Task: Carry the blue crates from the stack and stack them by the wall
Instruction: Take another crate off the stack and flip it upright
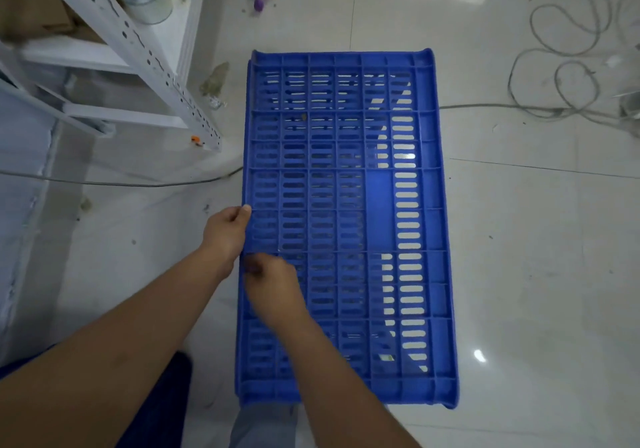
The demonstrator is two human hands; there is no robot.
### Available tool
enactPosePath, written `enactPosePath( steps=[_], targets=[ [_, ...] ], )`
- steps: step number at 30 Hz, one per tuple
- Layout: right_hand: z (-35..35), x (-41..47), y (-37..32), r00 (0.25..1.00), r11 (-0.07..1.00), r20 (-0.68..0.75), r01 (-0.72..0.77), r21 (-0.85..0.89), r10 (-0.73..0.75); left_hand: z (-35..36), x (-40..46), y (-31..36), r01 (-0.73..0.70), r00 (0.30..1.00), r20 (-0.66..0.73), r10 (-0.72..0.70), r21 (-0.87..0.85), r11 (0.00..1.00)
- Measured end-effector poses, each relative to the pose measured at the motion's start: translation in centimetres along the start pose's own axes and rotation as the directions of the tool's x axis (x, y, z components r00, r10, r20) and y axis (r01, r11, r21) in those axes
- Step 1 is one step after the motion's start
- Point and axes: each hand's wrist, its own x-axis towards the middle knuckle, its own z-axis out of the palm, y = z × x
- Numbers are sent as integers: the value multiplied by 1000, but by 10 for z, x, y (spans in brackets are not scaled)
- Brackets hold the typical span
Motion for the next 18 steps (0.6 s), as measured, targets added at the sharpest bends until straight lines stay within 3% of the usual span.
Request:
enactPosePath(
  steps=[2,4,7,10,12,15,18],
  targets=[
    [-27,-5,2,996,996,-68,63,60,-59,3,-6,5,-100,993,-47,106,113,989],
    [-65,-6,7,962,997,-272,48,54,-32,8,-15,3,-230,972,6,234,196,953],
    [-125,-6,24,841,997,-536,-62,37,72,14,-32,-13,-306,952,88,293,292,906],
    [-172,-2,53,725,970,-667,-244,-15,172,12,-47,-32,-308,951,93,294,355,883],
    [-190,1,78,711,912,-598,-400,88,369,11,-56,-43,-306,952,120,282,399,864],
    [-197,-3,105,731,780,-281,-543,312,621,11,-60,-50,-283,958,96,269,447,849],
    [-191,-9,112,749,708,-114,-549,443,652,11,-61,-50,-296,953,88,289,462,836]
  ],
)
